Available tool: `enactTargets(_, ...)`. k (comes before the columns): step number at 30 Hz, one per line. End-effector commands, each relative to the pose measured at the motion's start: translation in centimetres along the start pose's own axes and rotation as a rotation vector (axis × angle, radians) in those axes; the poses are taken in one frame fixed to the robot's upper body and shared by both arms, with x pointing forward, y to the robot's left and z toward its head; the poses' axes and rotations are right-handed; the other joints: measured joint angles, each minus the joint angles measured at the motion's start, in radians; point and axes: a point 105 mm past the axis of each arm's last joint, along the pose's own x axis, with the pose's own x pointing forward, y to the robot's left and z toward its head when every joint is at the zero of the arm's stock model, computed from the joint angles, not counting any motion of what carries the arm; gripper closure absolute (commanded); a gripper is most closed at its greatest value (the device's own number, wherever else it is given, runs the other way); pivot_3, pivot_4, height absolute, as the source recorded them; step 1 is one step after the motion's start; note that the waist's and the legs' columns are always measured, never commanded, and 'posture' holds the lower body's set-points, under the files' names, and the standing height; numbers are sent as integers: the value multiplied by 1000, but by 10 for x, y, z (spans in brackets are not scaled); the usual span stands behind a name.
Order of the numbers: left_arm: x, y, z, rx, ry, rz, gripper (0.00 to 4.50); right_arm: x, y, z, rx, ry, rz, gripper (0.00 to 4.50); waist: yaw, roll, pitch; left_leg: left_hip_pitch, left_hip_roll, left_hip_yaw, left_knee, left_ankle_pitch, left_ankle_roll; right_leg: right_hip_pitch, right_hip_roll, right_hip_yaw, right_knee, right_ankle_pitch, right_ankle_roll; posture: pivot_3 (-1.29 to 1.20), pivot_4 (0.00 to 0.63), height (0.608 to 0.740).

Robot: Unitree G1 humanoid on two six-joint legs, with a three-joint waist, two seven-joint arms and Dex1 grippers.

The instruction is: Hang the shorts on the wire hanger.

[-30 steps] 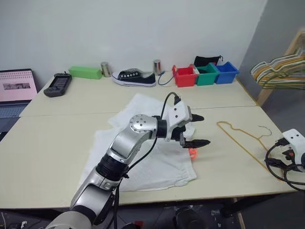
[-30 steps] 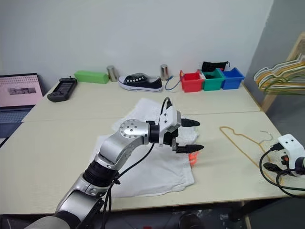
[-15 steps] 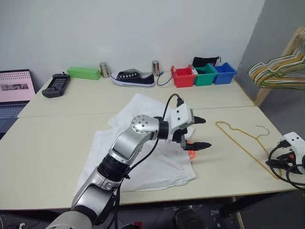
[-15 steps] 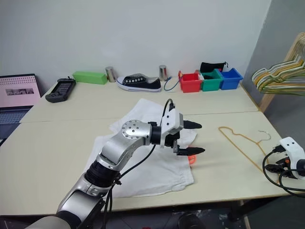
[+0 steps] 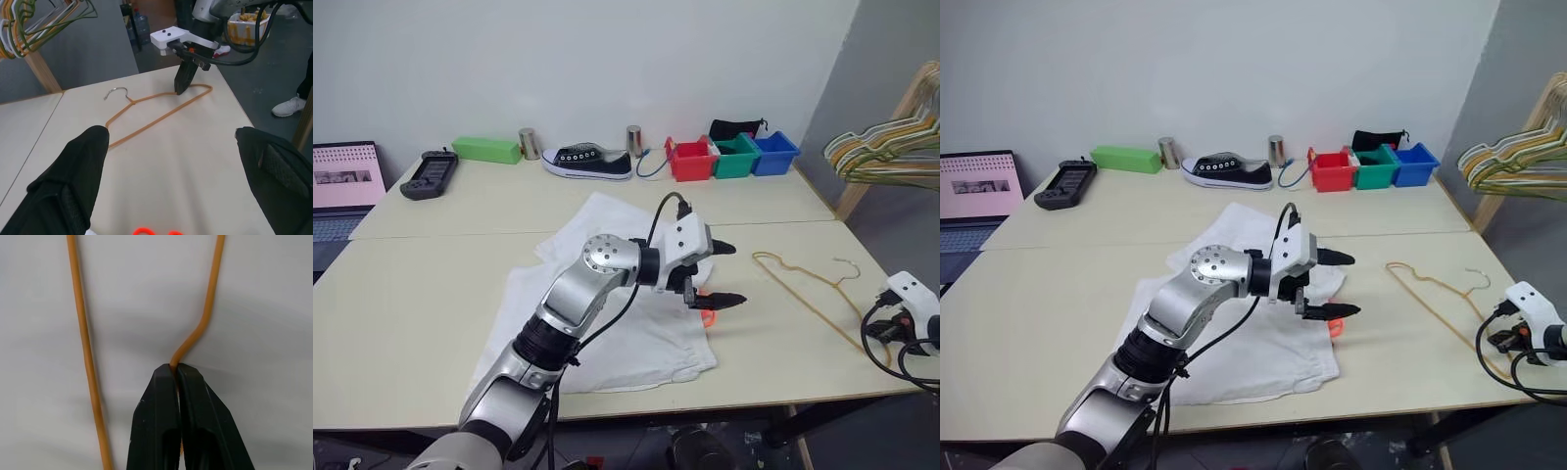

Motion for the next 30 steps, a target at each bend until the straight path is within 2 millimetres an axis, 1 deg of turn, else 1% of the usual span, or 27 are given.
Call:
enactTargets(1, -7, 10, 11, 55, -19, 32, 89, -2, -6, 18, -72, -48, -69, 4486, -6, 0, 0, 0, 0, 0, 0, 0, 0, 0, 0, 0, 0, 0, 0, -318, 31, 740)
enactTargets(3, -11, 13, 11, 57, -16, 49, 89, -6, -8, 33, -121, -96, -100, 4486, -12, 2, 0, 0, 0, 0, 0, 0, 0, 0, 0, 0, 0, 0, 0, -318, 32, 740)
enactTargets(5, -18, 21, 11, 56, -15, 84, 89, -11, -7, 53, -198, -151, -133, 4486, -18, 5, -1, 0, 0, 0, 0, 0, 0, -1, 0, 0, 1, 0, 0, -323, 31, 740)
enactTargets(7, -29, 34, 12, 51, -14, 142, 89, -19, -6, 79, -250, -226, -178, 4486, -24, 8, -1, 0, 0, 1, -1, 0, 0, -2, 0, 1, 2, 0, 0, -329, 31, 740)
enactTargets(10, -55, 60, 14, 42, -11, 256, 89, -31, -4, 117, -349, -322, -273, 4486, -32, 11, 0, 0, 0, 1, -1, 0, 0, -5, 0, 2, 4, 0, 0, -333, 29, 740)
enactTargets(12, -79, 80, 16, 40, -3, 339, 89, -37, 5, 146, -486, -393, -335, 4486, -33, 11, 0, 0, 0, 1, -1, 0, 0, -5, 0, 1, 5, 0, 0, -331, 27, 740)
enactTargets(13, -95, 90, 18, 39, 5, 380, 89, -39, 14, 162, -586, -430, -364, 4486, -36, 11, 0, 0, 0, 0, -1, 0, 0, -5, 0, 0, 5, -1, -1, -327, 25, 740)
enactTargets(15, -115, 102, 23, 44, 14, 423, 89, -41, 27, 180, -726, -475, -402, 4486, -42, 11, 0, -1, 0, 0, -2, 0, 0, -7, 0, 1, 5, -1, -1, -327, 25, 740)
enactTargets(17, -131, 109, 30, 48, 15, 443, 89, -40, 36, 193, -878, -501, -460, 4486, -43, 12, 0, -2, 0, 0, -2, 0, 0, -8, 0, 1, 5, -1, -1, -318, 22, 740)
enactTargets(18, -141, 112, 36, 34, 8, 447, 89, -40, 43, 204, -979, -531, -495, 4486, -41, 11, 0, -3, 0, 0, -2, 0, 0, -9, 0, 1, 6, -1, -1, -310, 21, 740)
enactTargets(19, -149, 112, 40, 10, 5, 433, 89, -41, 50, 215, -1056, -573, -529, 4486, -41, 12, 0, -3, -1, 1, -2, 0, 0, -9, -1, 1, 6, 0, -1, -307, 20, 740)
enactTargets(21, -158, 110, 43, -23, 4, 401, 89, -42, 58, 228, -1146, -632, -572, 4486, -40, 12, 0, -5, -1, 1, -2, 0, 0, -10, -2, 1, 7, 0, -1, -301, 18, 740)
enactTargets(22, -163, 106, 40, -56, 12, 375, 89, -45, 66, 238, -1209, -677, -597, 4486, -40, 12, 1, -5, -1, 1, -3, 0, 0, -10, -3, 1, 7, 0, -1, -293, 16, 740)
enactTargets(24, -170, 102, 36, -106, 18, 343, 89, -48, 76, 249, -1297, -740, -627, 4486, -38, 13, 0, -4, -1, 0, -4, 0, 0, -10, -3, 0, 7, 0, -1, -287, 14, 740)
enactTargets(25, -174, 101, 33, -148, 12, 328, 89, -50, 84, 256, -1348, -779, -640, 4486, -36, 13, 1, -4, -1, -1, -4, 0, 0, -10, -3, -1, 8, 0, -1, -281, 13, 740)
enactTargets(27, -181, 100, 18, -192, 49, 330, 89, -57, 106, 274, -1450, -885, -672, 4486, -35, 13, 1, -4, -1, -2, -4, 0, 0, -10, -3, -2, 8, 0, -2, -277, 10, 740)
enactTargets(29, -182, 98, 9, -189, 91, 324, 89, -60, 117, 284, -1509, -939, -688, 4486, -35, 13, 1, -3, -1, -2, -4, 1, 0, -10, -3, -2, 10, 0, -2, -268, 8, 740)
enactTargets(30, -180, 97, 7, -184, 96, 318, 89, -60, 121, 287, -1532, -951, -693, 4486, -34, 13, 1, -3, -1, -3, -4, 1, 0, -9, -2, -3, 10, 0, -2, -268, 8, 740)
